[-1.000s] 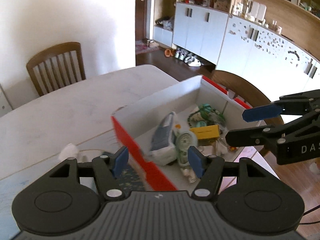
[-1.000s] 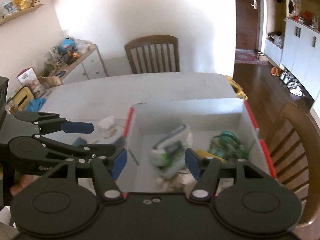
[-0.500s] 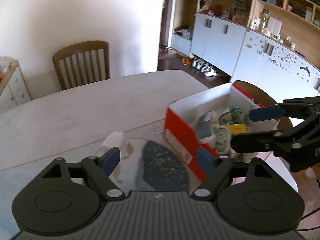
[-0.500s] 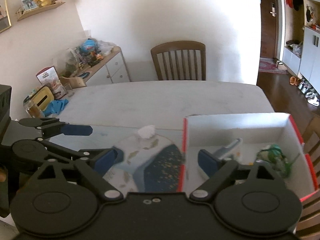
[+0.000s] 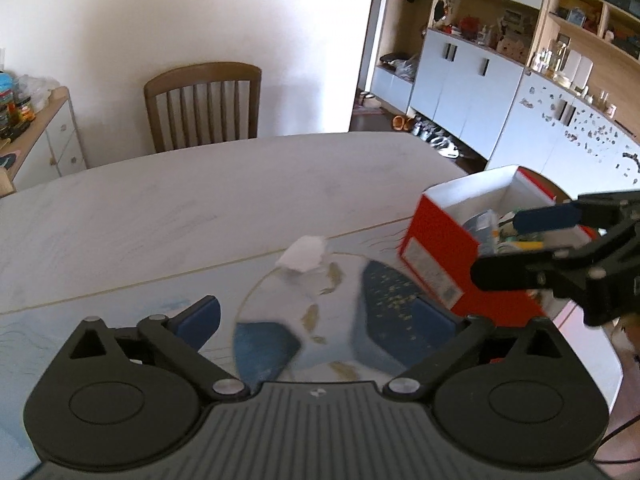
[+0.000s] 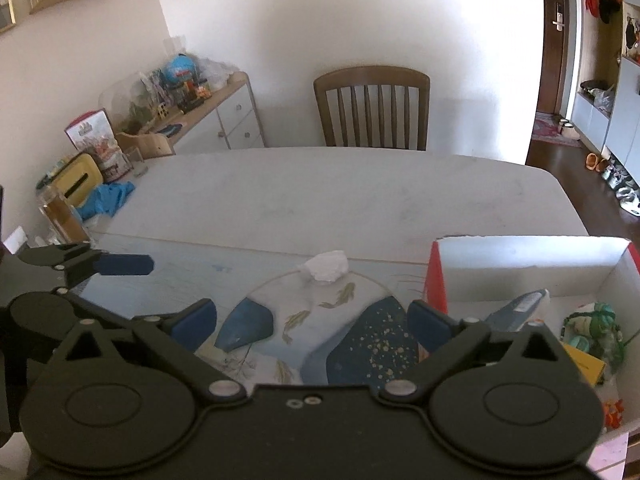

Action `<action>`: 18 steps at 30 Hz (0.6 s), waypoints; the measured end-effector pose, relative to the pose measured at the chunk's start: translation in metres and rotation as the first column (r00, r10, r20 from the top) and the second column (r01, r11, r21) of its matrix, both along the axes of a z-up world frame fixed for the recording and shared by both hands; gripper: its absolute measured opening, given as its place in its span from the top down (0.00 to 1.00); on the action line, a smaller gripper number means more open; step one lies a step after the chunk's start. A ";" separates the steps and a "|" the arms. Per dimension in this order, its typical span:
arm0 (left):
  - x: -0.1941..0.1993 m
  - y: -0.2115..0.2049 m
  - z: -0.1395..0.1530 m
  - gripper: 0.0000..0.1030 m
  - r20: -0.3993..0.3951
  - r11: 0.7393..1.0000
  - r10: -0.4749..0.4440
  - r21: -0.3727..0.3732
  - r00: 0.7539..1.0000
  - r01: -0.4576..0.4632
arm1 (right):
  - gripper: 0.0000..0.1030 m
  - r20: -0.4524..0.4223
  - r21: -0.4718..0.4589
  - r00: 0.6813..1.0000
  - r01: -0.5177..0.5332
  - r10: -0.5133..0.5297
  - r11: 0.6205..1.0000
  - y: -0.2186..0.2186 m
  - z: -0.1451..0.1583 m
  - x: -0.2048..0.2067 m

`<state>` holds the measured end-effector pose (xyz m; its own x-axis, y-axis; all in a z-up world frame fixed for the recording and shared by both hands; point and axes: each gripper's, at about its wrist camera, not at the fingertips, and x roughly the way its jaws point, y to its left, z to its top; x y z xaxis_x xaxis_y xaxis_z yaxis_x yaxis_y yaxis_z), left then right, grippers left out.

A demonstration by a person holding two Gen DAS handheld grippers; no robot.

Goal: Organize objects
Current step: 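Lift both tools out of the shoebox and return over the placemat, then grasp the cream foam roll with the left tool while the right grasps the white plastic bag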

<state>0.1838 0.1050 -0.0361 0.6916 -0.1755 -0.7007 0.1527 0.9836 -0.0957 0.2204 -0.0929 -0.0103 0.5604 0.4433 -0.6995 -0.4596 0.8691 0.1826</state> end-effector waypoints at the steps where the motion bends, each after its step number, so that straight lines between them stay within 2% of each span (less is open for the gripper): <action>1: 0.001 0.004 -0.004 0.00 -0.004 1.000 0.002 -0.001 1.000 -0.002 | 0.02 -0.004 -0.008 1.000 0.001 -0.001 1.000 0.003 -0.003 0.003; 14: 0.004 0.029 -0.068 0.00 -0.061 1.000 -0.013 -0.029 0.998 0.011 | 0.02 -0.054 -0.105 0.999 -0.014 0.008 0.994 0.049 -0.038 0.053; 18: 0.009 0.028 -0.086 0.00 -0.106 0.999 -0.028 -0.044 0.994 0.023 | 0.02 -0.084 -0.118 0.996 -0.021 0.011 0.993 0.058 -0.049 0.069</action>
<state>0.1926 0.1333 -0.1220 0.6086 -0.2235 -0.7614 0.1646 0.9742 -0.1544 0.2895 -0.0345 -0.0597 0.4921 0.3630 -0.7912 -0.4611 0.8796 0.1167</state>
